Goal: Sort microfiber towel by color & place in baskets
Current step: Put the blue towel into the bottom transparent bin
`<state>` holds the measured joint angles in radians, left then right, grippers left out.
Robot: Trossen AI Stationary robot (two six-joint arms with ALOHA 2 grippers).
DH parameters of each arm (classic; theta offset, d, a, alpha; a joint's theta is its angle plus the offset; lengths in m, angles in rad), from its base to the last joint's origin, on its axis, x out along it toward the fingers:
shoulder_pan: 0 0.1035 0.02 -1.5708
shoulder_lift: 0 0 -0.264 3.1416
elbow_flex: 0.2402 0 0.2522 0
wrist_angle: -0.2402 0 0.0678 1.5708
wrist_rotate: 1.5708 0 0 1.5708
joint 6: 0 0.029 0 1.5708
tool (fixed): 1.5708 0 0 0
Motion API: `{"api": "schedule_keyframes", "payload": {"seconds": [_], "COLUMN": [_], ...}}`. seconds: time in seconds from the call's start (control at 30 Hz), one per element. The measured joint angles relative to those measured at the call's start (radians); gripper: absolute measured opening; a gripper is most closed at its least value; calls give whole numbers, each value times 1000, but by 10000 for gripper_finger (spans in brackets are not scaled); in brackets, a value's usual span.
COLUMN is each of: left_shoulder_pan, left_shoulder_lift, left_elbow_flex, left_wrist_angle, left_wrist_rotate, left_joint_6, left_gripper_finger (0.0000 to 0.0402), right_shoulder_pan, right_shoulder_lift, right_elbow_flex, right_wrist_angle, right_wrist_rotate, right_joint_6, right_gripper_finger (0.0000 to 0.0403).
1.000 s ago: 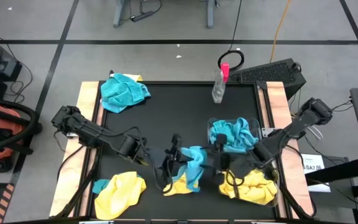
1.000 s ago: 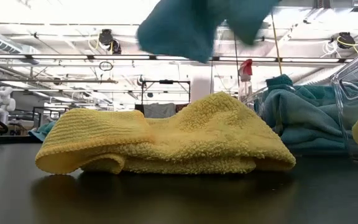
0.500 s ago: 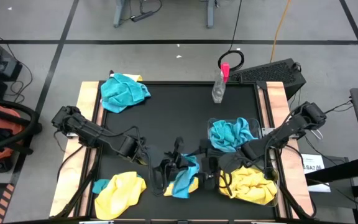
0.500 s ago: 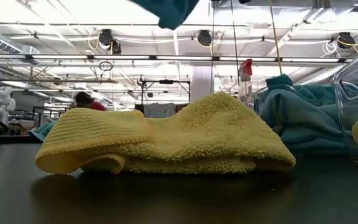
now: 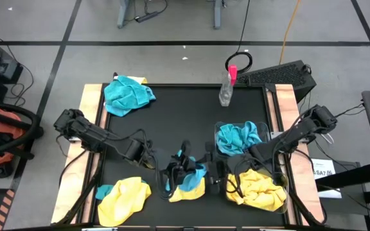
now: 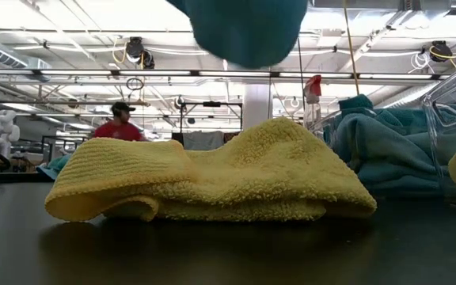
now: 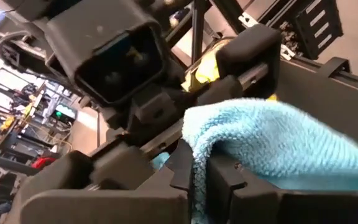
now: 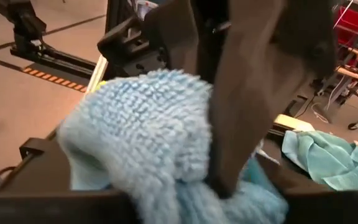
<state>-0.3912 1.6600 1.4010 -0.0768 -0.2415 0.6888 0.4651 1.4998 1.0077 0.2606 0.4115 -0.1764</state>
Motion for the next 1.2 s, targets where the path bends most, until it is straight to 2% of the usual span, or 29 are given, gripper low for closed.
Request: {"api": "schedule_keyframes", "payload": {"seconds": [0.1,0.17,0.27,0.37,0.53,0.83,1.03,1.2], "left_shoulder_pan": [1,0,-1,-1,-2,-2,-1,5], "left_shoulder_lift": [0,0,0,-1,-1,-1,-1,-1], "left_elbow_flex": [0,0,0,0,0,0,0,0], "left_wrist_angle": [-4,-9,-22,-69,-179,-303,-337,-336], "left_wrist_rotate": [-22,-54,-140,-214,-276,-361,-364,-362], "left_joint_6": [0,0,-1,-2,-71,-185,-209,-222], "left_gripper_finger": [49,72,110,145,177,183,183,183], "right_shoulder_pan": [-11,-13,-15,-15,-14,-15,-15,-15], "right_shoulder_lift": [-1,-1,-17,-49,-148,-369,-501,-555], "right_elbow_flex": [0,0,0,0,0,0,0,0], "right_wrist_angle": [-27,-48,-99,-206,-448,-1026,-1378,-1670], "right_wrist_rotate": [-2,0,26,102,192,297,302,290], "right_joint_6": [0,-5,-1,21,114,433,683,881], "right_gripper_finger": [50,18,20,19,11,9,8,8]}}
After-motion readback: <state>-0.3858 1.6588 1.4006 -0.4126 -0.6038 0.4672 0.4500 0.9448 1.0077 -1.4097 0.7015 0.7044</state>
